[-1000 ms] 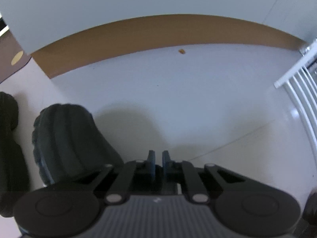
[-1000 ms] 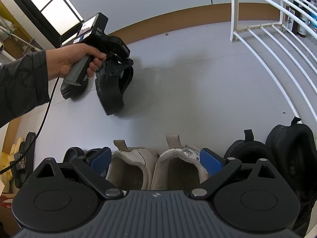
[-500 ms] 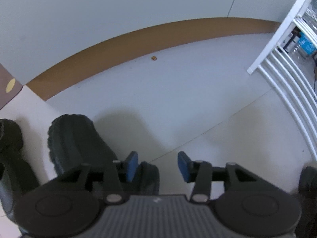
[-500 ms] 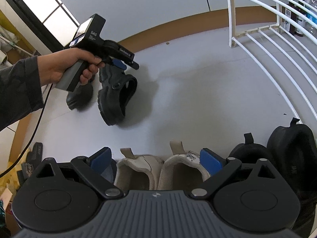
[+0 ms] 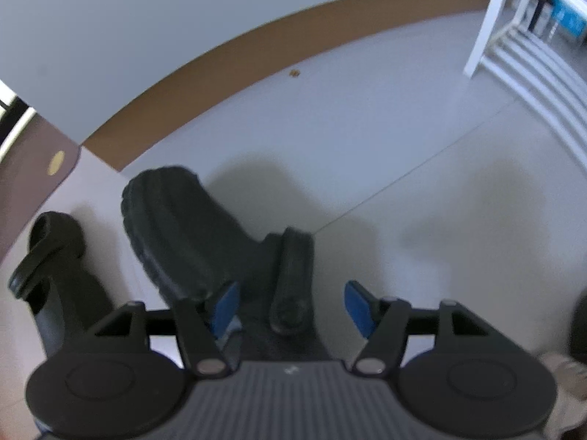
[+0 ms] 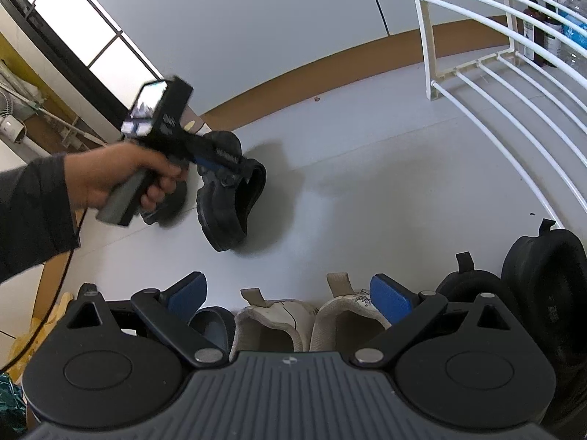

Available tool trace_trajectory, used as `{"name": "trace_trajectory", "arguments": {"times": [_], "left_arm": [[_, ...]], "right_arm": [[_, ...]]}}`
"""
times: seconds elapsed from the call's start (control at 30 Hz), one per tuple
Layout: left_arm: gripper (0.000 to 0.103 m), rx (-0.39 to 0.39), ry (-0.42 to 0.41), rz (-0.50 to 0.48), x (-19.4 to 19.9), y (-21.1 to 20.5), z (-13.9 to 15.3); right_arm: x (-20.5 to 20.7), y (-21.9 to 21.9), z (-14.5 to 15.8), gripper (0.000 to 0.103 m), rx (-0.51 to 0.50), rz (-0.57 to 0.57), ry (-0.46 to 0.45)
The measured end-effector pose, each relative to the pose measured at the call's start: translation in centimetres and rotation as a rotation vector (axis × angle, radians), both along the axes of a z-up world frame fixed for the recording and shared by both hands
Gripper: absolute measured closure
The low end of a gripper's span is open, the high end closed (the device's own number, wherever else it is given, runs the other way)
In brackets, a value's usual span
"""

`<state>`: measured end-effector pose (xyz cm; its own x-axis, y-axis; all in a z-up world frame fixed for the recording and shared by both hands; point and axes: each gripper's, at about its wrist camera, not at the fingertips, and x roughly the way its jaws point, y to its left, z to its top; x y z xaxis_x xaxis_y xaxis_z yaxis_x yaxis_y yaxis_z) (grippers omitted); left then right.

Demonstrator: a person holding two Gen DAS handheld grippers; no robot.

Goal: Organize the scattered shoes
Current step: 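Lift the chunky sandal with the left tool and carry it toward the white rack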

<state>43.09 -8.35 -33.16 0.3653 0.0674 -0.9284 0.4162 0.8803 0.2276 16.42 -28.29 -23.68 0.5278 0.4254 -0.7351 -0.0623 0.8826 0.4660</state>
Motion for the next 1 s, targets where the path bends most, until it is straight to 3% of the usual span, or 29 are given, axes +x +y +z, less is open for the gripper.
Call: {"name": "trace_trajectory", "arguments": {"times": [0.13, 0.2, 0.23, 0.33, 0.37, 0.4, 0.73, 1.0], "left_arm": [[0.039, 0.091, -0.046, -0.046, -0.2, -1.3, -0.9], [0.052, 0.154, -0.069, -0.073, -0.4, -2.0, -1.4], [0.052, 0.177, -0.075, -0.088, -0.5, -2.3, -1.5], [0.060, 0.203, -0.068, -0.118, -0.3, -2.1, -2.3], [0.067, 0.203, -0.064, -0.123, -0.4, -2.0, -2.5], [0.077, 0.196, -0.049, -0.123, -0.1, -2.2, -2.4], [0.079, 0.081, 0.013, 0.005, 1.7, -1.7, -0.9], [0.079, 0.005, 0.052, 0.030, 1.4, -3.4, -0.2]], "right_arm": [[-0.2, -0.3, 0.0, 0.004, 0.001, -0.005, -0.001], [-0.3, -0.5, 0.0, 0.004, 0.000, -0.010, 0.001], [-0.3, -0.6, -0.1, 0.004, 0.001, -0.012, 0.003], [-0.2, -0.9, -0.1, 0.004, 0.004, -0.019, 0.006], [-0.2, -1.0, -0.1, 0.004, 0.005, -0.020, 0.004], [-0.3, -1.0, 0.0, 0.004, 0.006, -0.021, 0.001], [-0.7, -1.5, -0.1, 0.004, 0.012, -0.029, -0.003], [-0.9, -2.2, 0.0, 0.004, 0.022, -0.042, -0.009]]}}
